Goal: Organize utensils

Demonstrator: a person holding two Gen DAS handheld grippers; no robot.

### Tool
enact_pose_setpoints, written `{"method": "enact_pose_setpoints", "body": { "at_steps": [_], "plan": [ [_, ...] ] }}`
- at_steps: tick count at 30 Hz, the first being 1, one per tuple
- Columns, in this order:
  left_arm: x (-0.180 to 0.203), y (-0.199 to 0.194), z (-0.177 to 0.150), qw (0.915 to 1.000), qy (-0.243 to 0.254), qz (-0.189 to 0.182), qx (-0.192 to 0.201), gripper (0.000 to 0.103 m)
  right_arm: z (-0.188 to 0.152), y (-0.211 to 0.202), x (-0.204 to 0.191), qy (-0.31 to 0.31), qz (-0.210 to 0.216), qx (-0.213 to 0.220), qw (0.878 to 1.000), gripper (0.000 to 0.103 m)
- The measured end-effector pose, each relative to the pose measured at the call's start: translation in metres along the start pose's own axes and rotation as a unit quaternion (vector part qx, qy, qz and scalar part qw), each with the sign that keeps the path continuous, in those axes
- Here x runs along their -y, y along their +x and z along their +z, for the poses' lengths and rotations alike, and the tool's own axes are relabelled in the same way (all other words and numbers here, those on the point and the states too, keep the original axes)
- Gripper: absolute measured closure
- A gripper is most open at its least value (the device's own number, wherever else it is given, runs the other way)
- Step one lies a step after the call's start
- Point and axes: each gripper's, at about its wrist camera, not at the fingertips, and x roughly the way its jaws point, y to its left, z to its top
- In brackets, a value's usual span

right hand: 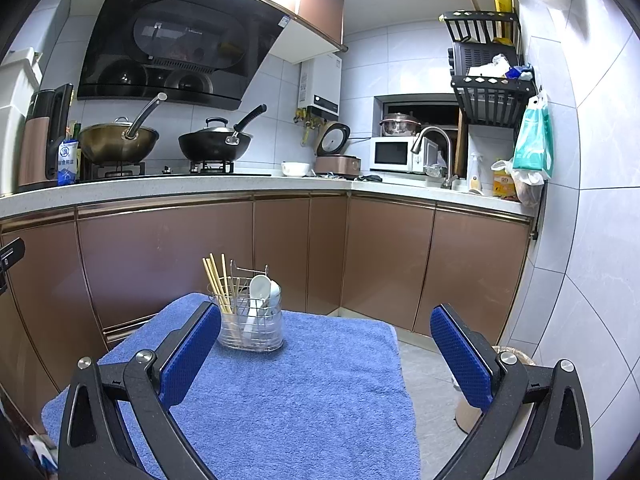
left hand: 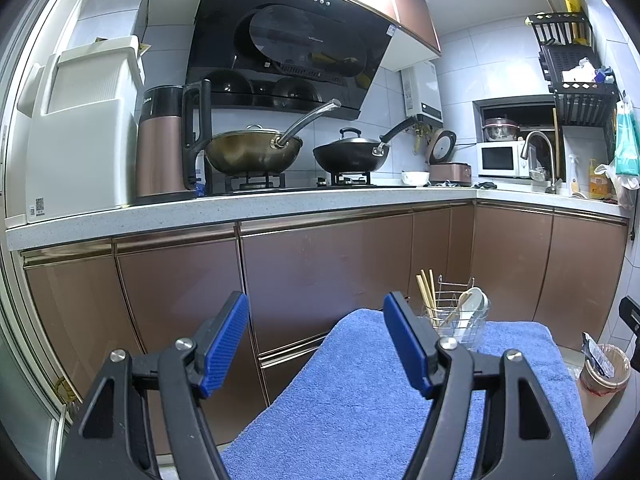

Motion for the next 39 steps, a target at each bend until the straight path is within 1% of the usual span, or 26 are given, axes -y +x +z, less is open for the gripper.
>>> {"method": "enact_pose_setpoints", "body": {
  "at_steps": [39],
  "plan": [
    [0.0011,-0.0001,-0.0012,1.0,-0.001,-0.001,0.0,0.035,-0.0049,0.0025,-0.0029,-0.006,0.004,-0.002,1.0,0.0]
  ]
}}
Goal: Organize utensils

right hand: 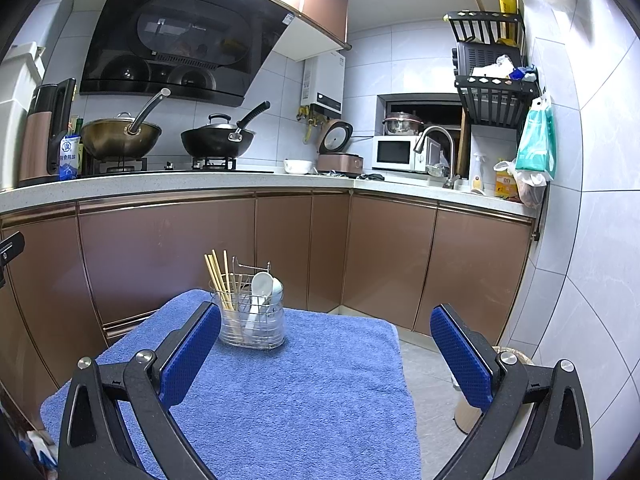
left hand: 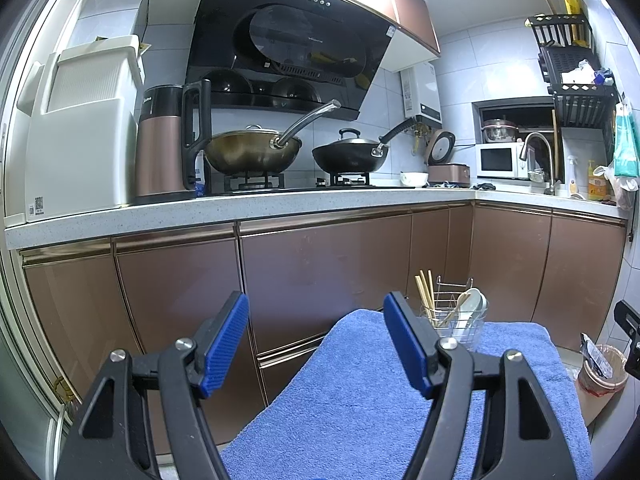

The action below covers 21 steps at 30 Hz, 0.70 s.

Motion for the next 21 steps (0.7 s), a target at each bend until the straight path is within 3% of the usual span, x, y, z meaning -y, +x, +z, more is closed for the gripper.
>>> {"method": "enact_pose_setpoints", "body": {
  "at_steps": [21],
  "plan": [
    [0.0013,-0.0015,0.0009,1.0,0.001,-0.001,0.001,0.035,0.0009,-0.0003,0.001,-0.007,0.005,-0.002,1.0,0.0]
  ]
}}
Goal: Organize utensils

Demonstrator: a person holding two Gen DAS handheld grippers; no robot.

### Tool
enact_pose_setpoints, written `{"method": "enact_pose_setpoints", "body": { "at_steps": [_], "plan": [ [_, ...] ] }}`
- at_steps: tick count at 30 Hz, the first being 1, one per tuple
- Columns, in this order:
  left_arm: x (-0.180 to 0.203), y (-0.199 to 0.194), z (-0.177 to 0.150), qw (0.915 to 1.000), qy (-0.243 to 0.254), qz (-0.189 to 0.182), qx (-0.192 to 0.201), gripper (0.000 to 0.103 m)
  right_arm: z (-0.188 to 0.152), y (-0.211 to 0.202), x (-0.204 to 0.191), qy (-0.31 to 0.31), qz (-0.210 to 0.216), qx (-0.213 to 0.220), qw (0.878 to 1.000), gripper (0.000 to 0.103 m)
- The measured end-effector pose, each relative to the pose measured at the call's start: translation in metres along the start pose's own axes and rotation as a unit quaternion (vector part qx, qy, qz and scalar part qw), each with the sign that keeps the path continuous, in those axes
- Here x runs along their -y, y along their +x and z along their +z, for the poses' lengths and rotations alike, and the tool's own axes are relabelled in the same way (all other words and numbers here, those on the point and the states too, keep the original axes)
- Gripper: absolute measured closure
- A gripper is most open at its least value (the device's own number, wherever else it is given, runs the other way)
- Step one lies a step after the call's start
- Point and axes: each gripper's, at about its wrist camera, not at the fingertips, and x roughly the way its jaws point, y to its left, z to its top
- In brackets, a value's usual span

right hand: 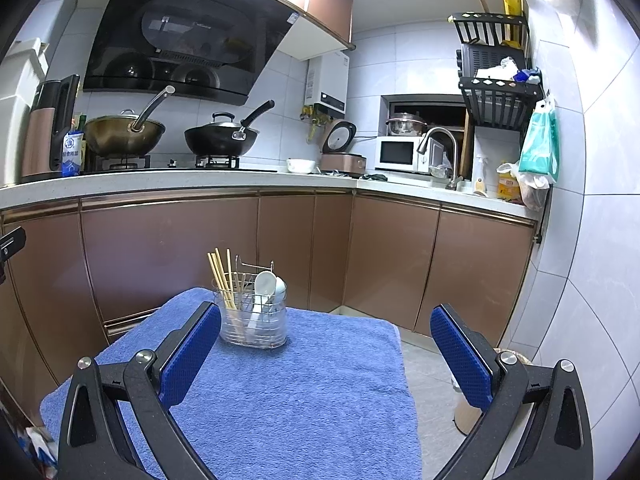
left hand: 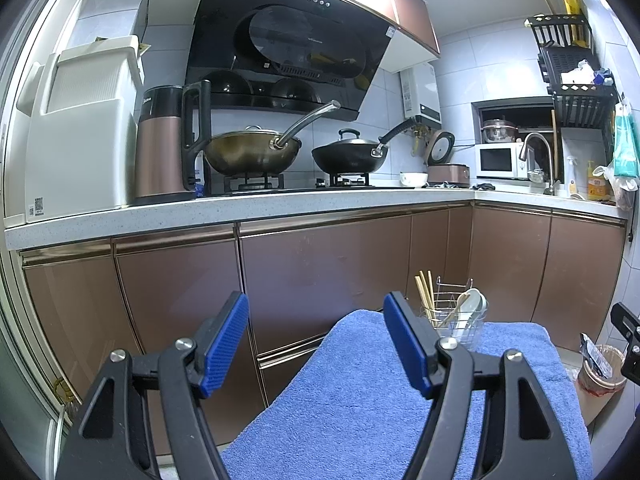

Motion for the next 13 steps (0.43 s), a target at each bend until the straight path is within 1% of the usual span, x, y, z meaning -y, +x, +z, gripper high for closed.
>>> {"method": "enact_pose_setpoints", "body": {
  "at_steps": [13],
  "plan": [
    [-0.0005,0.0003,0.0002,1.0,-0.002,0.001,0.001,0.035,-0.0008,0.0011,0.0023,-0.003,0.003,-0.002,1.0,0.0]
  ]
}}
